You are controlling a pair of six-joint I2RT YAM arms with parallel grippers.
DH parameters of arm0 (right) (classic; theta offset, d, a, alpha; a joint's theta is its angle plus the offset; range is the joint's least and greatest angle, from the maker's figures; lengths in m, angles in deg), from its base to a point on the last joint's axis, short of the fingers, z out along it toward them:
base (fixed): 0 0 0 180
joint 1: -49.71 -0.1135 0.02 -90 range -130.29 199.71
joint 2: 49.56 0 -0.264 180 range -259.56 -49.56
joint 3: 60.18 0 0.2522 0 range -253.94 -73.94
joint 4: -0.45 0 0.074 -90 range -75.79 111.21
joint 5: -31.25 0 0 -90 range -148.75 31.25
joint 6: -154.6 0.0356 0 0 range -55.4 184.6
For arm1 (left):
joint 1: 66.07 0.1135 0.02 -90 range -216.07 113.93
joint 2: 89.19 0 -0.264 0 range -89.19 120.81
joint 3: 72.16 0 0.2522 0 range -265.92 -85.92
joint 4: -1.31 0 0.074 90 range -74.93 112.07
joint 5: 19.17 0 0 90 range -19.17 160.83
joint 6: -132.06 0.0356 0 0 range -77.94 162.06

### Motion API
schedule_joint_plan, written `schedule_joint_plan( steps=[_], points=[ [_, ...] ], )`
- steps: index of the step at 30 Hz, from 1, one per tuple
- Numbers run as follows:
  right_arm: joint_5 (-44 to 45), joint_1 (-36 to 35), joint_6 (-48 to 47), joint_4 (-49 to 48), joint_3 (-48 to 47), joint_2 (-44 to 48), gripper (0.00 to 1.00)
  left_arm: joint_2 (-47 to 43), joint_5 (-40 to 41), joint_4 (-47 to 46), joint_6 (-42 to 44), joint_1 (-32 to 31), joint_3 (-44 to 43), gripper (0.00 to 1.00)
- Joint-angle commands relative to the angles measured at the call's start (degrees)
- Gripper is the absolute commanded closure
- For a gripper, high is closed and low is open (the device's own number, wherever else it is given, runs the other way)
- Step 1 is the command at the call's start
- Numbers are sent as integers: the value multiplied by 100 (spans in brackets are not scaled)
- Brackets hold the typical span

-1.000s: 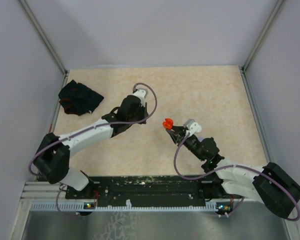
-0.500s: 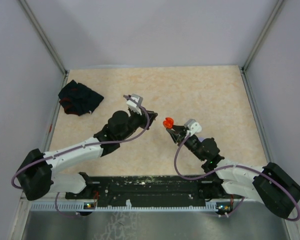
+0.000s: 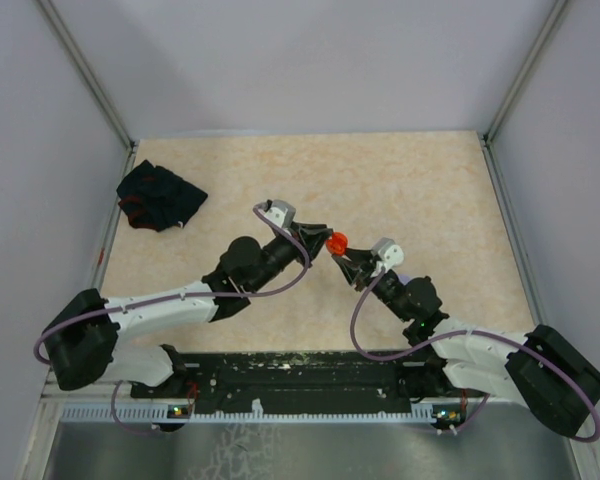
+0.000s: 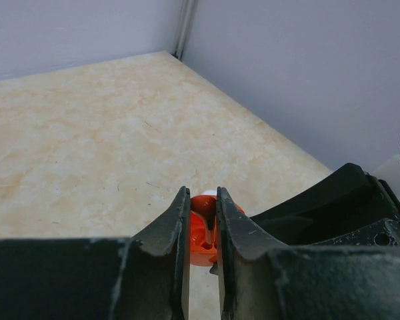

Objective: Insert the wireless bluetooth earbuds into the charging case
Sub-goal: Place the earbud in the charging case.

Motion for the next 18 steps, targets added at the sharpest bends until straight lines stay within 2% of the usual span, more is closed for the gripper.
schedule_joint_plan(
  steps=[1,18],
  points=[
    [-74,-43,9,-498,13,116,100,174,61,-496,236,-110,-47,79],
    [16,-43,12,-536,68,222,100,415,439,-496,562,-380,-39,79]
  ],
)
